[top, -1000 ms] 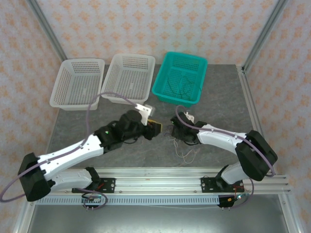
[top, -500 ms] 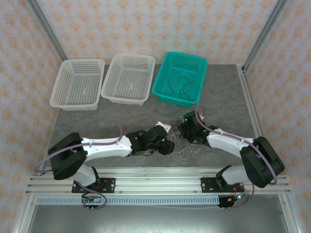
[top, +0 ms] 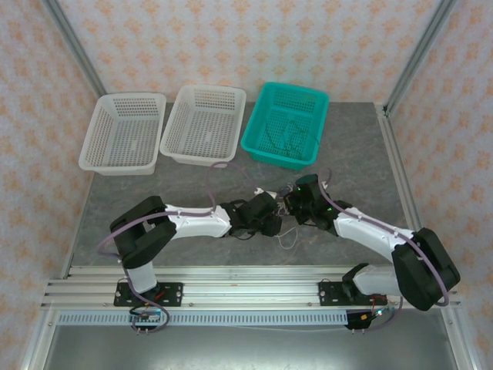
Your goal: Untangle the cables
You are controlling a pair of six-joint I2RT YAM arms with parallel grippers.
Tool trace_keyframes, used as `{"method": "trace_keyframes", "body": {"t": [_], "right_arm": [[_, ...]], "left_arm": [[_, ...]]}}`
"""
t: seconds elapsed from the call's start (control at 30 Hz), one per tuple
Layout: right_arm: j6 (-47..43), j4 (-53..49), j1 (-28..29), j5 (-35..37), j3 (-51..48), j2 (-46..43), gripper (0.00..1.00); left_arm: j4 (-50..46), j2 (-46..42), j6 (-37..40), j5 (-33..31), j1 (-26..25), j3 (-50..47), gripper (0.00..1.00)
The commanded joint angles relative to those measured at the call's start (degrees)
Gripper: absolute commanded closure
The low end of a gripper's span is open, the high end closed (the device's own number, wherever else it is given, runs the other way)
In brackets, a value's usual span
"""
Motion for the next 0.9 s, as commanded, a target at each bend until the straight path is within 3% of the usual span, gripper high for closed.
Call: {"method": "trace_keyframes", "body": {"t": [0.0,0.27,0.43,0.47,0.57,0.7,0.87], "right_arm": [[1.3,-2.3,-0.9,1.9,-0.4,-2.5,1.00],[-2.2,-7.2,-8.8,0.6,-2.9,-6.8,1.00],[-5.0,-10.0,-11.1,1.7,-6.2,-9.6,0.95],[-5.9,-9.8,-11.1,1.7,-6.9,-9.9,0.92],[-11.7,-10.5,-11.1,0.5,-7.8,-10.1,0.68],[-22.5,-18.1,-10.6,-0.2,-3.6,-11.6,0.42],[-35.5,-17.4,-5.8,-2.0,1.6,-16.8,0.29]], "left_arm": [[-1.4,0.7,-2.1,-2.1,1.1,0.2,0.71],[-5.5,-5.4,0.5,-5.5,4.2,-3.9,1.00],[-10.5,-10.6,3.8,-8.2,6.5,-4.3,1.00],[-11.3,-11.5,4.3,-8.5,6.8,-4.3,1.00],[-13.4,-13.2,6.9,-8.6,7.0,-3.0,1.00],[-14.7,-13.7,11.1,-7.4,7.0,-1.7,1.00],[-15.6,-14.5,12.8,-7.8,7.0,-0.7,1.00]]}}
